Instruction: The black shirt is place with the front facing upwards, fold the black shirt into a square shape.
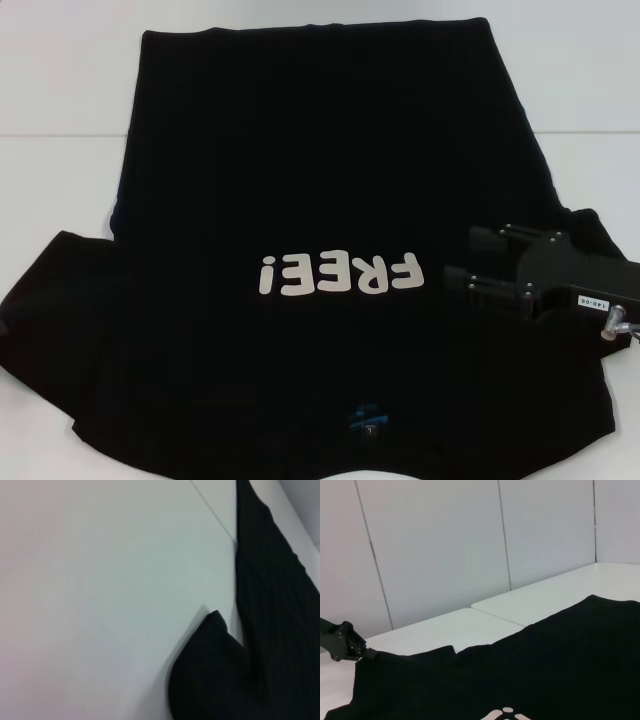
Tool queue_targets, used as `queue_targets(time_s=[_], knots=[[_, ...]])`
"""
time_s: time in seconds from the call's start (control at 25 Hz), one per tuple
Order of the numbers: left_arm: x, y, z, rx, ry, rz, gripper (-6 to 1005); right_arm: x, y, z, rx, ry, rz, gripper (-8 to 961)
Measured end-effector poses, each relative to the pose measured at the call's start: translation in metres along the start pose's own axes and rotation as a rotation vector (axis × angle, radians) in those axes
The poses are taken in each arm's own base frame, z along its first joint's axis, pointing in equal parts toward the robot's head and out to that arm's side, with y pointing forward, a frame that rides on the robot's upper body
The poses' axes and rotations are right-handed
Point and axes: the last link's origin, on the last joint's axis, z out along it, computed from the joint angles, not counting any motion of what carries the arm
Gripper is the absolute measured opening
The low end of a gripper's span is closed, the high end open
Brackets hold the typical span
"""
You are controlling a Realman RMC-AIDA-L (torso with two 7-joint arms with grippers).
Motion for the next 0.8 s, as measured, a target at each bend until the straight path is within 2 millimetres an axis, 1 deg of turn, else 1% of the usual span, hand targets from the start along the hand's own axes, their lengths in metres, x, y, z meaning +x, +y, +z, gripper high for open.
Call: queue_targets(time_s=[0.28,0.68,0.8], knots=[[-0.005,0.001,-0.001,-0.035,0.006,0.007,2,-0.001,0.000,0.000,-0.001,0.001,0.009,739],[0.004,0.023,0.014,-0.081,-0.017,0.048,8,0.000,0.001,0.000,-0.005,0.002,0.011,739],[0.009,0.037,0.021,-0.113,-0.032,0.080,9,0.001,0.001,0.000,-0.004,0.004,0.013,739]])
